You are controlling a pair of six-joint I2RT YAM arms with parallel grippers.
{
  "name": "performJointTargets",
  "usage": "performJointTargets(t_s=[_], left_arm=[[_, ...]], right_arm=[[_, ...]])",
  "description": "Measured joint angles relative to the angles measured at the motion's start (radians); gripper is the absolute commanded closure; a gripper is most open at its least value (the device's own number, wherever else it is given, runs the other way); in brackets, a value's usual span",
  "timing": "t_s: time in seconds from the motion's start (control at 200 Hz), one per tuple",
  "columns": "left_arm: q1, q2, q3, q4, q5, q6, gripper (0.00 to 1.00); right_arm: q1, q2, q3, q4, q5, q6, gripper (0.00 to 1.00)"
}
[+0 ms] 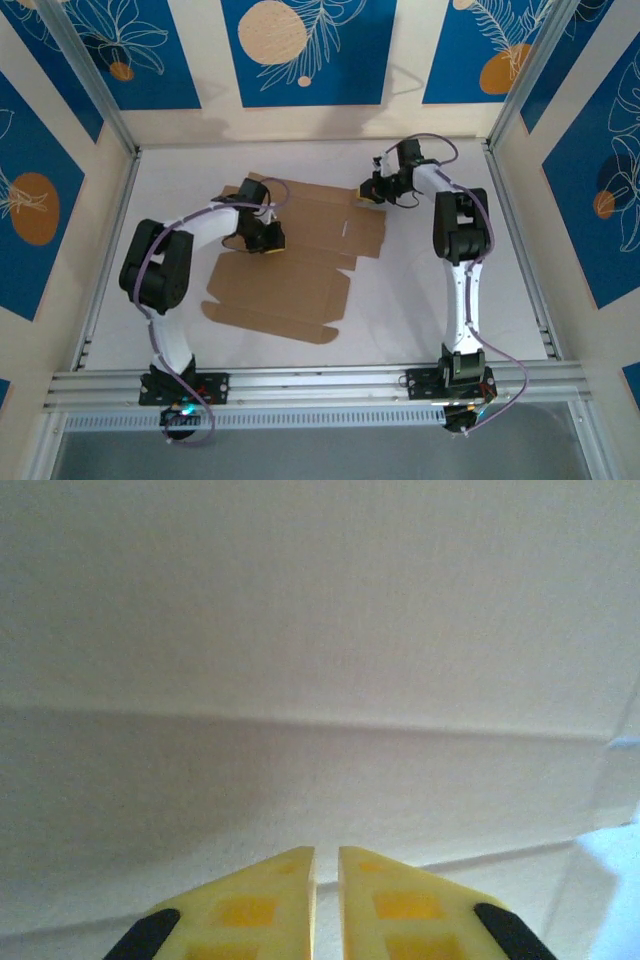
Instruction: Fold the paper box
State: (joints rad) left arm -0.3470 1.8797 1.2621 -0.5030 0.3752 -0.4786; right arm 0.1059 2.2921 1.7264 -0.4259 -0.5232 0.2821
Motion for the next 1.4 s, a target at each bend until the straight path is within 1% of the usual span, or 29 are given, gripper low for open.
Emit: performJointTargets(t_s=[0.105,0.16,0.255,0.305,0.415,0.47,0.57,0.66,0.88,0.92,0.95,1.186,1.401], left_arm=[[0.046,-0.04,0.041,0.002,0.048,-0.056,0.78],[0.06,-0.053,0.079,0.008,0.076,-0.093,0.71],[0.068,-0.061,0.138,0.046,0.12,-0.172,0.6],[0.068,-0.061,0.161,0.07,0.14,-0.211,0.56],[0.07,-0.059,0.188,0.137,0.177,-0.342,0.47],[0.074,-0.055,0.194,0.181,0.196,-0.405,0.44],[0.079,-0.037,0.206,0.251,0.219,-0.52,0.41],[0.082,-0.025,0.212,0.278,0.22,-0.6,0.38],[0.084,-0.002,0.296,0.127,0.178,-0.697,0.27],[0.085,-0.002,0.296,0.117,0.172,-0.721,0.18],[0.087,0.001,0.295,0.113,0.169,-0.734,0.15],[0.108,0.063,0.297,0.129,0.144,-0.848,0.15],[0.111,0.152,0.339,0.146,0.12,-0.901,0.17]], right_arm=[[0.008,-0.141,-0.197,0.196,0.007,-0.042,1.0],[0.015,-0.208,-0.281,0.301,0.01,-0.075,1.0],[0.037,-0.278,-0.359,0.438,0.02,-0.137,1.0],[0.054,-0.304,-0.389,0.501,0.034,-0.175,1.0],[0.094,-0.352,-0.472,0.634,0.089,-0.274,1.0],[0.111,-0.366,-0.502,0.675,0.116,-0.32,1.0],[0.14,-0.372,-0.524,0.73,0.159,-0.396,1.0],[0.161,-0.375,-0.541,0.768,0.2,-0.452,1.0],[0.181,-0.404,-0.611,0.864,0.306,-0.543,1.0],[0.184,-0.409,-0.623,0.883,0.319,-0.554,1.0],[0.187,-0.411,-0.631,0.896,0.328,-0.564,1.0],[0.222,-0.42,-0.674,0.958,0.371,-0.649,1.0],[0.24,-0.449,-0.71,0.983,0.375,-0.703,1.0]])
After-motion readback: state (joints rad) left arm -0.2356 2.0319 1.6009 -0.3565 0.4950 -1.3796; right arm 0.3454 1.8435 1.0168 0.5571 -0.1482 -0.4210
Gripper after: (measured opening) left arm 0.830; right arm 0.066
